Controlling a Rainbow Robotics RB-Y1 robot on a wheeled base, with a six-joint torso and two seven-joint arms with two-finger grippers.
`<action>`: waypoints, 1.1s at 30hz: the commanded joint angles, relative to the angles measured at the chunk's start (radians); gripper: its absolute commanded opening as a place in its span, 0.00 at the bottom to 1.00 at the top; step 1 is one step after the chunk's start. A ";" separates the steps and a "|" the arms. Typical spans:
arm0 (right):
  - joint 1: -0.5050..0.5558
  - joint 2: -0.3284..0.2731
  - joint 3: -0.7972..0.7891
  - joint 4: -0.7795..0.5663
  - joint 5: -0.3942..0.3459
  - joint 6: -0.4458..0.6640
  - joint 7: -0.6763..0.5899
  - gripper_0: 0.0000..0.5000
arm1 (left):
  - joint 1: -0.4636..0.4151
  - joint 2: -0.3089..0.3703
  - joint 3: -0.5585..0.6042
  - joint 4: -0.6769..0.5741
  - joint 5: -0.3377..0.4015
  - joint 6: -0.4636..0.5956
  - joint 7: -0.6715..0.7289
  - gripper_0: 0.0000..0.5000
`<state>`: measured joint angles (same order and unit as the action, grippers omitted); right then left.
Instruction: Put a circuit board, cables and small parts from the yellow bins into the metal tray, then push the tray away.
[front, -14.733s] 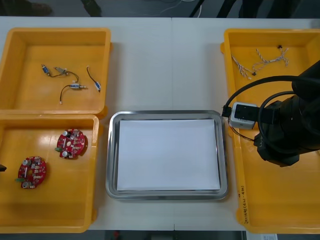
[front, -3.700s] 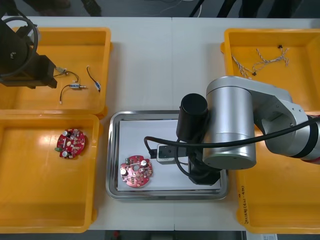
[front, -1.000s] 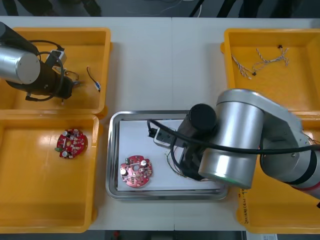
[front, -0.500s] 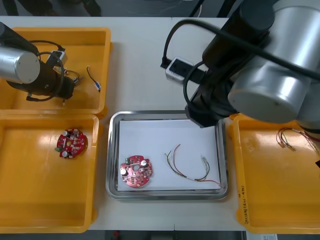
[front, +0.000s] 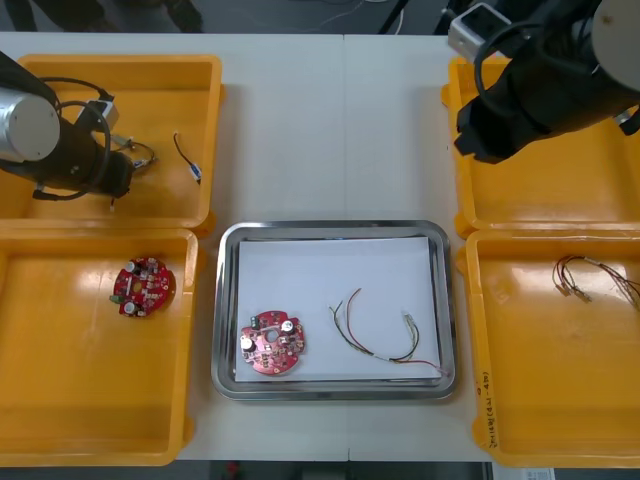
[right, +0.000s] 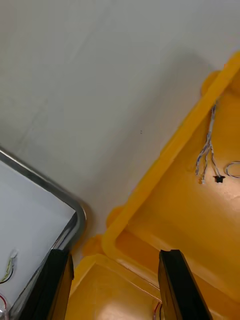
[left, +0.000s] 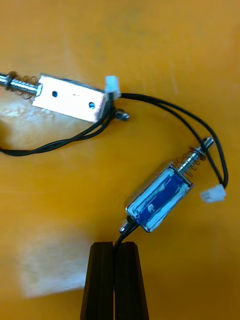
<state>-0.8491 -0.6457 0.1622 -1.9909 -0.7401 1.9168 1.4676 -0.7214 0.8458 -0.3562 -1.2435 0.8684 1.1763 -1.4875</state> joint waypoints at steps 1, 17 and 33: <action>-0.045 -0.055 -0.125 0.073 0.018 0.003 -0.021 1.00 | -0.046 0.068 0.010 -0.004 0.018 0.025 -0.126 0.00; -0.050 -0.080 -0.282 0.340 0.171 0.003 -0.003 1.00 | -0.070 0.076 0.013 0.064 0.037 0.016 -0.152 0.19; -0.116 -0.080 -0.311 0.573 0.215 -0.133 0.000 1.00 | -0.107 0.076 0.023 0.070 0.054 0.040 -0.162 1.00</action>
<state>-0.8918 -0.6855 -0.1144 -1.4542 -0.5395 1.8215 1.4678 -0.7724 0.8742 -0.3562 -1.1712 0.9097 1.1963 -1.5473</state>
